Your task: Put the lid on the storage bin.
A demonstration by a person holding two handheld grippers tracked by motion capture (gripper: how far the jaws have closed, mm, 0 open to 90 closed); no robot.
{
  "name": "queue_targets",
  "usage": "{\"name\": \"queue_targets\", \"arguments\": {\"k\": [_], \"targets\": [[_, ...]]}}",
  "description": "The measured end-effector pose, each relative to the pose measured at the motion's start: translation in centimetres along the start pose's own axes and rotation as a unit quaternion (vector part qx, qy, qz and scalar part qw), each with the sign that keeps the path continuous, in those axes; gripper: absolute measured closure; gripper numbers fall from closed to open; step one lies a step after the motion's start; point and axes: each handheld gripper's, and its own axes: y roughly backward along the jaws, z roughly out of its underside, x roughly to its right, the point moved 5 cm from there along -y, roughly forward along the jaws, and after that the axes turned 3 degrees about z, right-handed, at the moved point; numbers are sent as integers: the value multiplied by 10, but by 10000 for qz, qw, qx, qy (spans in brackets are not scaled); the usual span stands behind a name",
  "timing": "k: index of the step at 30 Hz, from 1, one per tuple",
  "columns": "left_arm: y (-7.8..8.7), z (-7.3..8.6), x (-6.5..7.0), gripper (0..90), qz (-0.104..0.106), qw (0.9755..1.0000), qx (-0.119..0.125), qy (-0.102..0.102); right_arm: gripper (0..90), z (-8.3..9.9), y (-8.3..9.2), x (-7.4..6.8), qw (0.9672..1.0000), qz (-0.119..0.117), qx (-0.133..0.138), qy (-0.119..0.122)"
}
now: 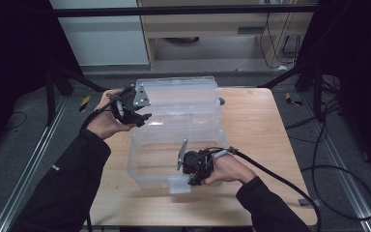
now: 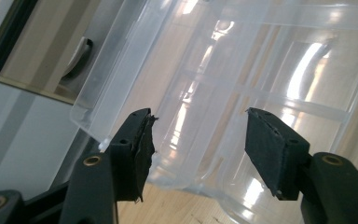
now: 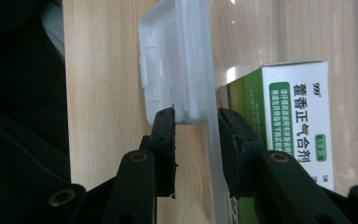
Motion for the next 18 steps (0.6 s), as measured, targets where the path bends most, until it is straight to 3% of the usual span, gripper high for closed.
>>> {"name": "queue_targets", "arguments": {"k": [18], "targets": [[-23,-18,5,426,72,9978,-291,-598,684,0,0,0,10000,18,7,37]]}}
